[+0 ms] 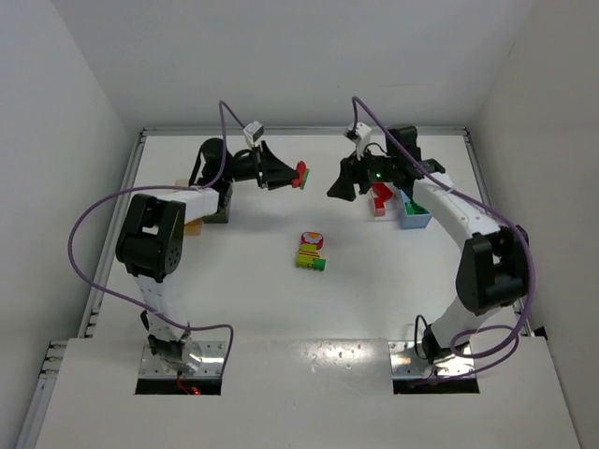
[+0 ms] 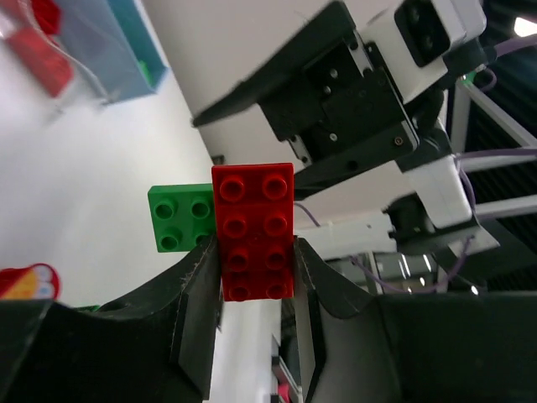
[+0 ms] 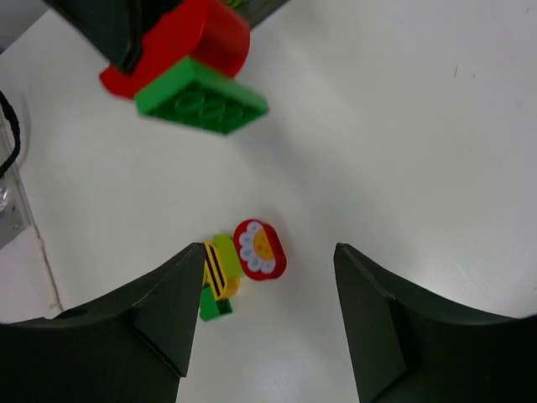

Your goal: Sort the legos into containers by color

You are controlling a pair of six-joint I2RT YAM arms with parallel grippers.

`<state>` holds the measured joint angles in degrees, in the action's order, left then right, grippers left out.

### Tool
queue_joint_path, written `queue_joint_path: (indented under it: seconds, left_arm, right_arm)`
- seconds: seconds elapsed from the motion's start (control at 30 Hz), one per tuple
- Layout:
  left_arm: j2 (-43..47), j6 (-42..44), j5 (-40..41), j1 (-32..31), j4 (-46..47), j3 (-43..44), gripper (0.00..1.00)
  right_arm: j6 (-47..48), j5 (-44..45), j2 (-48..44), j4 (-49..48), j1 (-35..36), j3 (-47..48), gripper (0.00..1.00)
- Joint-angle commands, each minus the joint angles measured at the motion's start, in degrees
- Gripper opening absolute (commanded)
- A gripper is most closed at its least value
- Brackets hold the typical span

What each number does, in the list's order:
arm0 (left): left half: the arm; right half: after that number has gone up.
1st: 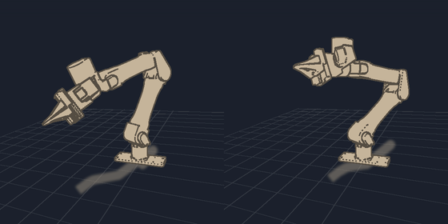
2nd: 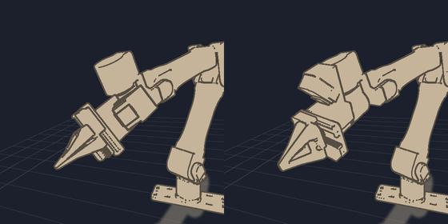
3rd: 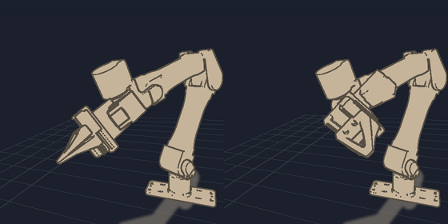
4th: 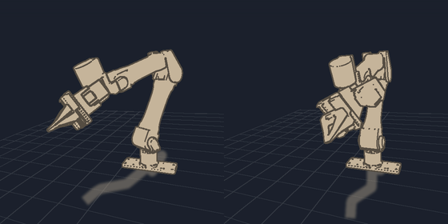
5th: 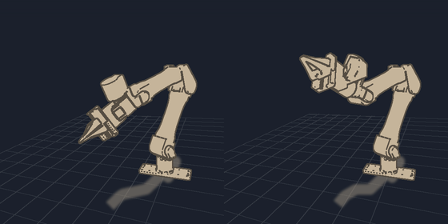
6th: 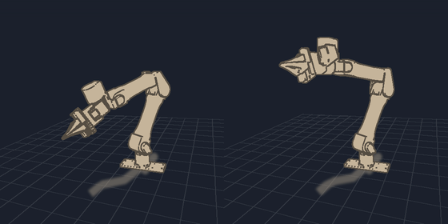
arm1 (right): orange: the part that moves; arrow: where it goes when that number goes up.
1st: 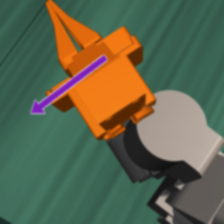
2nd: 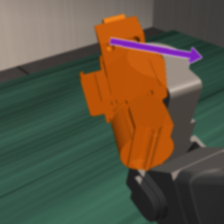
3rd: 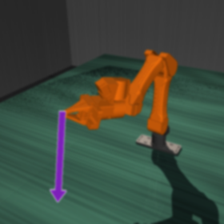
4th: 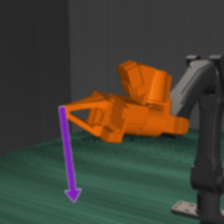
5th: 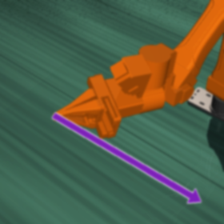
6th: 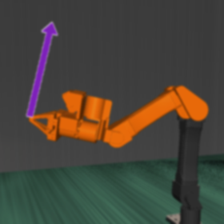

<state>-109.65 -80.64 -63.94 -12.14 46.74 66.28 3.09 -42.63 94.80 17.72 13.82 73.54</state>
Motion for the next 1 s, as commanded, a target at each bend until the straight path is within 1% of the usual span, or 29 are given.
queue_joint_path:
  seconds: [0.0,0.17,0.23,0.37,0.53,0.67,0.73,0.83,0.97]
  left_arm:
    - [0.9,-8.0,-5.0,-0.4,12.0,0.0,0.00]
    - [-0.9,-11.5,-8.1,-0.4,14.7,1.1,0.00]
    - [-1.4,-12.7,-8.6,-0.4,15.2,1.1,0.00]
    - [-2.8,-16.8,-9.2,-0.4,20.0,1.7,0.00]
    - [-4.0,-18.6,-9.7,-0.4,21.2,2.3,0.00]
    - [-4.5,-20.6,-10.2,-0.4,24.9,2.3,0.00]
    - [-5.1,-21.1,-10.2,-0.4,24.9,2.3,0.00]
    - [-5.1,-21.1,-10.2,-0.4,25.4,2.3,0.00]
    - [-5.6,-21.1,-9.7,-0.4,25.4,2.3,0.00]
  right_arm:
    - [-1.9,1.5,0.6,-11.1,2.9,1.4,0.64]
    - [-1.2,5.2,1.1,-14.9,5.3,0.3,0.66]
    - [-0.6,5.2,1.1,-16.1,5.9,0.3,0.66]
    - [1.2,5.2,1.7,-16.1,7.1,0.8,0.67]
    - [3.5,4.5,2.3,-14.2,9.1,2.7,0.70]
    - [7.2,2.0,2.3,-10.4,11.0,3.8,0.71]
    - [9.1,2.0,1.8,-8.6,11.5,3.8,0.72]
    - [9.1,2.7,0.3,-9.2,12.0,1.4,0.72]
    - [8.5,3.3,0.3,-10.2,12.5,1.3,0.72]
